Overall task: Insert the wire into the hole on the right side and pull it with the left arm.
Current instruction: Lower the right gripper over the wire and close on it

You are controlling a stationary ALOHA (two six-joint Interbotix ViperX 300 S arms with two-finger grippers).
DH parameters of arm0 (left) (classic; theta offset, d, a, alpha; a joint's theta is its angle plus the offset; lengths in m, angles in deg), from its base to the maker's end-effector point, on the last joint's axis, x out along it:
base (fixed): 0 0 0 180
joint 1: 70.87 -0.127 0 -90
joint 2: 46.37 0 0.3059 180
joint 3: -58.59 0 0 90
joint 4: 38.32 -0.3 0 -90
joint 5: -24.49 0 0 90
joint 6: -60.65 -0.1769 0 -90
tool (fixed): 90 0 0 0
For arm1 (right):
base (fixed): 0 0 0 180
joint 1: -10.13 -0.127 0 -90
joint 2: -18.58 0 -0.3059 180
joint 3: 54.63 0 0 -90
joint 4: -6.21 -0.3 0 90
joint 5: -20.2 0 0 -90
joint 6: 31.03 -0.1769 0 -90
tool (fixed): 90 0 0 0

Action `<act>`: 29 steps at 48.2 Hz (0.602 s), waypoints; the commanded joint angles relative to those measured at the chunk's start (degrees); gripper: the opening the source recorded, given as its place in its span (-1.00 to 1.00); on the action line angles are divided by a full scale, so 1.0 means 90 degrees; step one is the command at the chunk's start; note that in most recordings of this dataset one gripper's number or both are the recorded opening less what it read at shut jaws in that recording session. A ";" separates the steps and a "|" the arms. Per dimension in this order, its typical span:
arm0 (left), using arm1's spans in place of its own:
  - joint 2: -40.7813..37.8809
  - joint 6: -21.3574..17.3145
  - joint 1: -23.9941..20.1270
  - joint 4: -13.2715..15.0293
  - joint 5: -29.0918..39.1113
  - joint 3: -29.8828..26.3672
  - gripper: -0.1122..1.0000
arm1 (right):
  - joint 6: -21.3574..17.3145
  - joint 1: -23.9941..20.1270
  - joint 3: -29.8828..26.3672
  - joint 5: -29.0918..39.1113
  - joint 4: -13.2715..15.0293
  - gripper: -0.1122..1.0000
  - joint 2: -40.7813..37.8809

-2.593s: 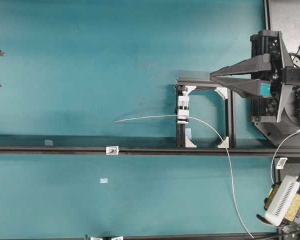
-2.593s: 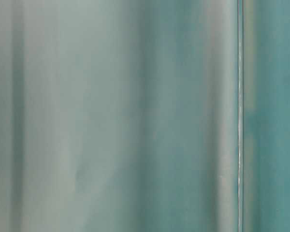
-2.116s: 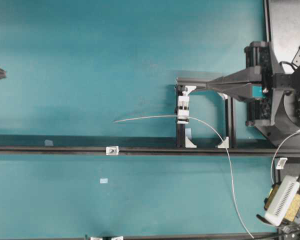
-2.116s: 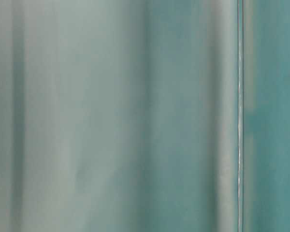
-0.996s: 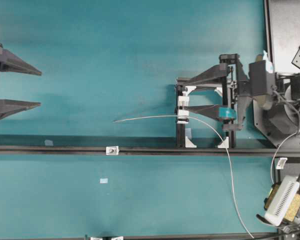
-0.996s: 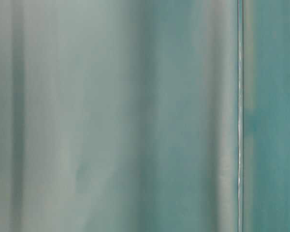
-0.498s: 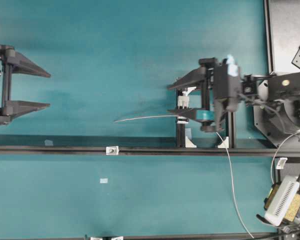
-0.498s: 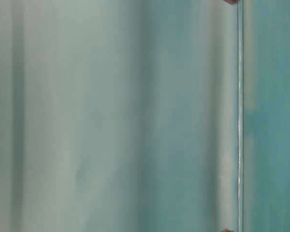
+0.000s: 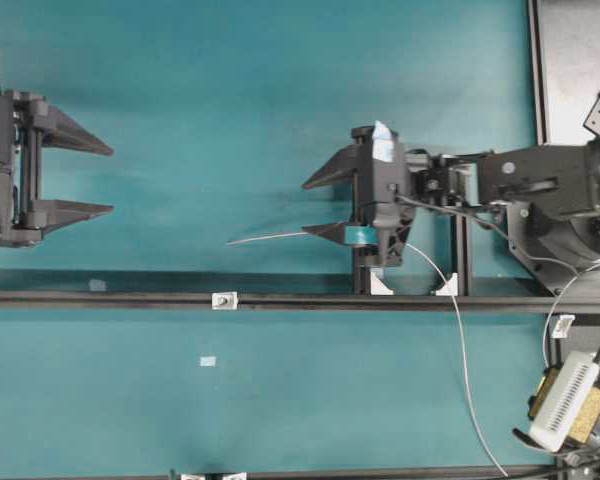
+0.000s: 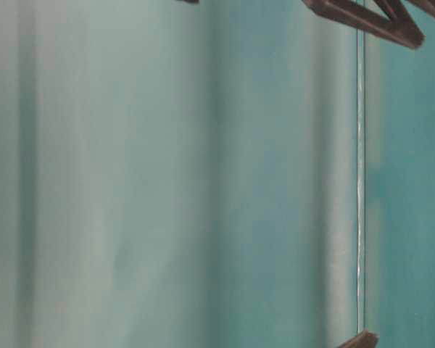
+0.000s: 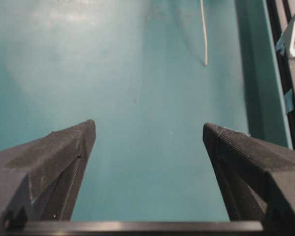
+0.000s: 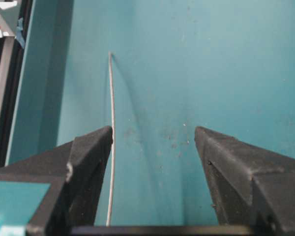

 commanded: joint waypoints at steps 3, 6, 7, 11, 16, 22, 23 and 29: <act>-0.0137 0.0010 -0.0068 0.0010 -0.0029 -0.0146 0.61 | -0.0010 -0.0020 -0.0254 -0.0020 0.0000 0.54 -0.0186; -0.0215 0.0010 -0.0098 0.0010 -0.0029 -0.0166 0.61 | -0.0010 -0.0039 -0.0322 -0.0020 0.0000 0.54 -0.0293; -0.0234 0.0010 -0.0107 0.0010 -0.0029 -0.0176 0.61 | -0.0010 -0.0049 -0.0332 -0.0020 0.0000 0.54 -0.0332; -0.0322 0.0010 -0.0156 0.0010 -0.0029 -0.0195 0.61 | -0.0010 -0.0068 -0.0410 -0.0020 0.0000 0.54 -0.0469; -0.0410 0.0010 -0.0186 0.0010 -0.0029 -0.0244 0.61 | -0.0020 -0.0127 -0.0479 -0.0020 0.0000 0.54 -0.0586; -0.0479 0.0010 -0.0186 0.0010 -0.0029 -0.0283 0.61 | -0.0020 -0.0205 -0.0566 -0.0020 0.0000 0.54 -0.0703; -0.0479 0.0010 -0.0186 0.0010 -0.0029 -0.0283 0.61 | -0.0020 -0.0215 -0.0576 -0.0029 0.0000 0.54 -0.0713; -0.0508 0.0000 -0.0186 0.0010 -0.0029 -0.0312 0.61 | -0.0020 -0.0234 -0.0635 -0.0029 0.0000 0.54 -0.0820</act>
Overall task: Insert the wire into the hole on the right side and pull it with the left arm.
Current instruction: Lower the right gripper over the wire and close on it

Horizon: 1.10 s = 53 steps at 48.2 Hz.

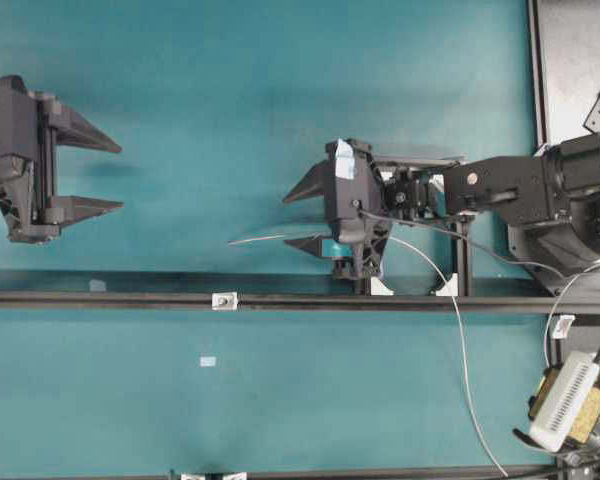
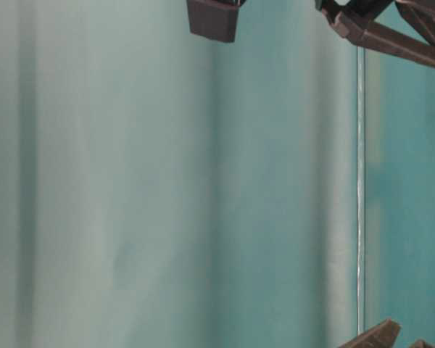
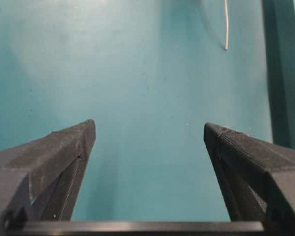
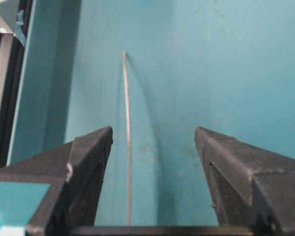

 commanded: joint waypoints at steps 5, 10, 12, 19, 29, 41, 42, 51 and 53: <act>0.0049 0.0010 -0.0020 0.0010 -0.0029 -0.0107 0.61 | -0.0020 -0.0020 -0.0176 -0.0068 0.0000 0.54 -0.0078; 0.0039 0.0010 -0.0020 0.0010 -0.0039 -0.0107 0.61 | -0.0020 0.0010 -0.0195 -0.0078 0.0000 0.54 -0.0215; 0.0039 0.0000 -0.0020 0.0010 -0.0029 -0.0107 0.61 | -0.0020 0.0010 -0.0215 -0.0078 0.0000 0.54 -0.0283; 0.0039 0.0000 -0.0029 0.0010 -0.0039 -0.0107 0.61 | -0.0020 0.0010 -0.0332 -0.0078 0.0000 0.54 -0.0420; 0.0039 0.0000 -0.0029 0.0010 -0.0049 -0.0107 0.61 | -0.0010 0.0010 -0.0400 -0.0146 0.0000 0.54 -0.0459; 0.0049 0.0000 -0.0029 0.0010 -0.0049 -0.0107 0.61 | -0.0010 0.0059 -0.0391 -0.0254 0.0000 0.54 -0.0527; 0.0049 0.0000 -0.0029 0.0010 -0.0059 -0.0107 0.61 | -0.0010 0.0068 -0.0391 -0.0254 0.0000 0.54 -0.0537; 0.0039 0.0000 -0.0029 0.0010 -0.0059 -0.0107 0.60 | -0.0010 0.0078 -0.0410 -0.0264 0.0000 0.45 -0.0615; 0.0039 0.0000 -0.0029 0.0010 -0.0059 -0.0107 0.60 | -0.0010 0.0078 -0.0410 -0.0264 0.0000 0.40 -0.0605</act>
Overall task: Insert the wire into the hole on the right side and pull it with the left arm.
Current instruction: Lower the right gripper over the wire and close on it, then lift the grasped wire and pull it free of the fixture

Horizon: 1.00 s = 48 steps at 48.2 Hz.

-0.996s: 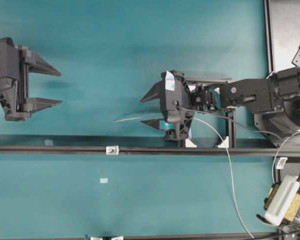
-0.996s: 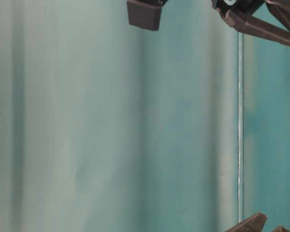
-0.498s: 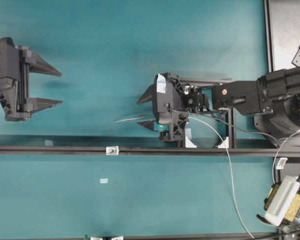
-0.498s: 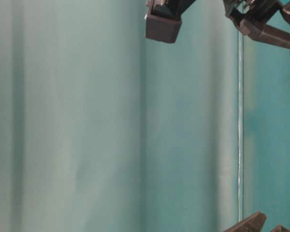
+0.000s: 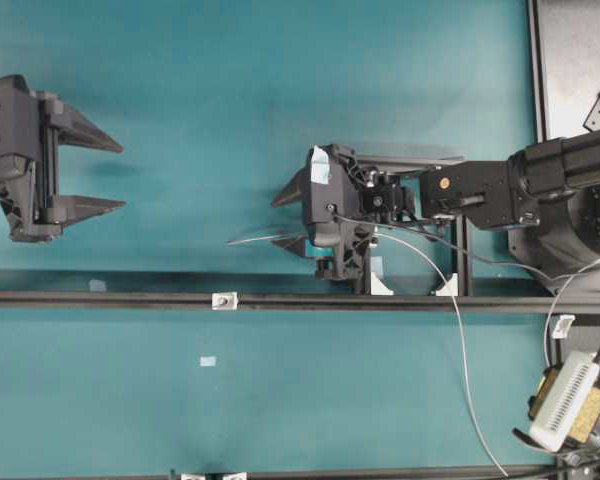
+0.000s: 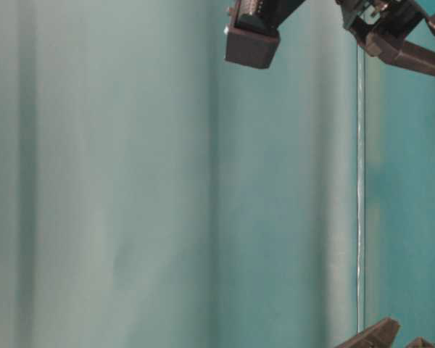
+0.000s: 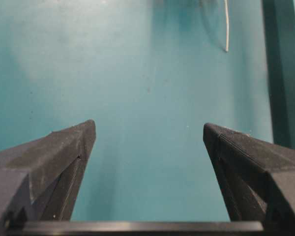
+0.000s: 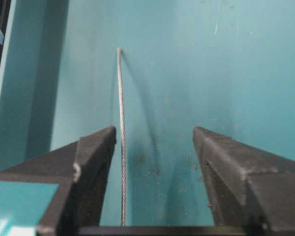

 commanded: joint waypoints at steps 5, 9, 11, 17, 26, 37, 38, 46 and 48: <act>0.0049 0.0000 -0.0029 0.0010 -0.0059 -0.0098 0.61 | 0.0000 0.0020 -0.0117 -0.0078 0.0000 0.34 0.0068; 0.0049 0.0000 -0.0029 0.0010 -0.0059 -0.0098 0.60 | 0.0010 0.0020 -0.0107 -0.0088 0.0000 0.34 0.0059; 0.0049 0.0000 -0.0029 0.0010 -0.0059 -0.0107 0.60 | 0.0010 0.0020 -0.0117 -0.0117 0.0000 0.34 0.0068; 0.0059 0.0000 -0.0029 0.0010 -0.0059 -0.0107 0.60 | 0.0010 0.0020 -0.0107 -0.0186 0.0000 0.34 0.0068; 0.0049 0.0000 -0.0029 0.0010 -0.0059 -0.0098 0.60 | 0.0010 0.0020 -0.0117 -0.0205 0.0000 0.33 0.0068; 0.0049 0.0000 -0.0029 0.0010 -0.0059 -0.0078 0.60 | 0.0029 0.0020 -0.0098 -0.0205 0.0000 0.21 0.0068; 0.0049 0.0000 -0.0029 0.0010 -0.0068 -0.0078 0.60 | 0.0029 0.0020 -0.0098 -0.0205 0.0000 0.12 0.0068; 0.0049 0.0000 -0.0029 0.0010 -0.0059 -0.0098 0.60 | 0.0029 0.0029 -0.0078 -0.0176 0.0000 -0.63 0.0068; 0.0049 0.0000 -0.0029 0.0010 -0.0059 -0.0098 0.60 | 0.0029 0.0029 -0.0078 -0.0176 0.0000 -0.72 0.0068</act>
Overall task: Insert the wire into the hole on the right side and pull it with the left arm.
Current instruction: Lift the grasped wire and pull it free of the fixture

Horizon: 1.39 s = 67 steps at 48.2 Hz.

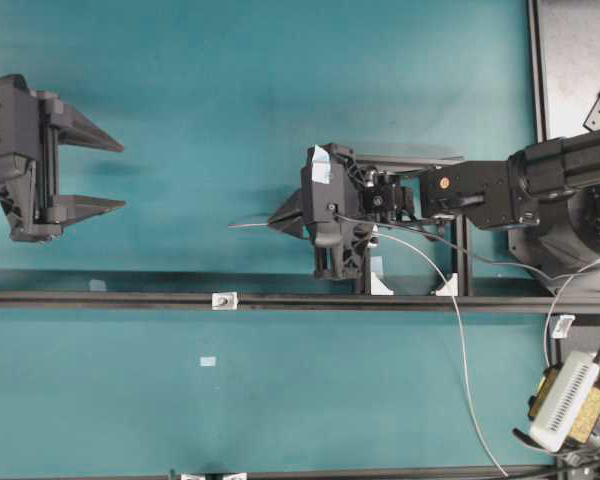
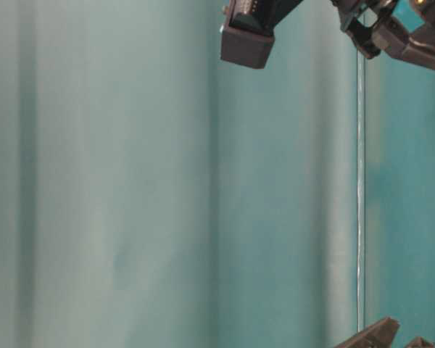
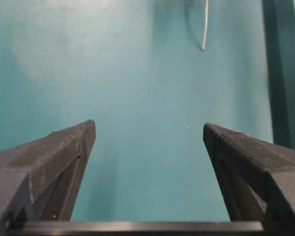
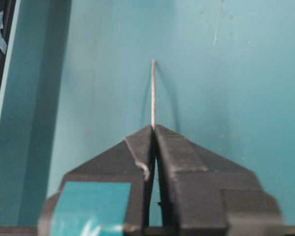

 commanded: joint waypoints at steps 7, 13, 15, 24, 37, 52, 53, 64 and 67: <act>0.0049 0.0000 -0.0020 0.0010 -0.0068 -0.0107 0.60 | 0.0010 0.0029 -0.0068 -0.0020 0.0000 -0.77 0.0068; 0.0049 0.0000 -0.0020 0.0010 -0.0059 -0.0107 0.60 | 0.0010 0.0029 -0.0068 -0.0020 0.0000 -0.77 0.0068; 0.0049 0.0000 -0.0020 0.0010 -0.0059 -0.0107 0.60 | 0.0010 0.0029 -0.0068 -0.0010 0.0000 -0.77 0.0078; 0.0059 0.0010 -0.0020 0.0010 -0.0059 -0.0127 0.60 | 0.0010 0.0029 -0.0059 0.0127 0.0000 -0.77 0.0254; 0.0068 0.0010 -0.0020 0.0010 -0.0059 -0.0234 0.60 | 0.0010 0.0029 -0.0059 0.0752 0.0000 -0.77 0.0908; 0.0430 -0.0010 -0.0020 0.0010 -0.0029 -0.0264 0.60 | 0.0039 0.0107 -0.0068 0.1318 0.0020 -0.77 0.1621; 0.0469 -0.0010 -0.0020 0.0010 -0.0029 -0.0264 0.60 | 0.0039 0.0107 -0.0068 0.1357 0.0020 -0.77 0.1670; 0.0898 -0.0020 -0.0020 0.0010 0.0068 -0.0205 0.60 | 0.0068 0.0146 -0.0088 0.1816 0.0088 -0.77 0.2197; 0.0986 -0.0029 -0.0020 0.0010 0.0146 -0.0215 0.60 | 0.0068 0.0166 -0.0088 0.1934 0.0127 -0.77 0.2354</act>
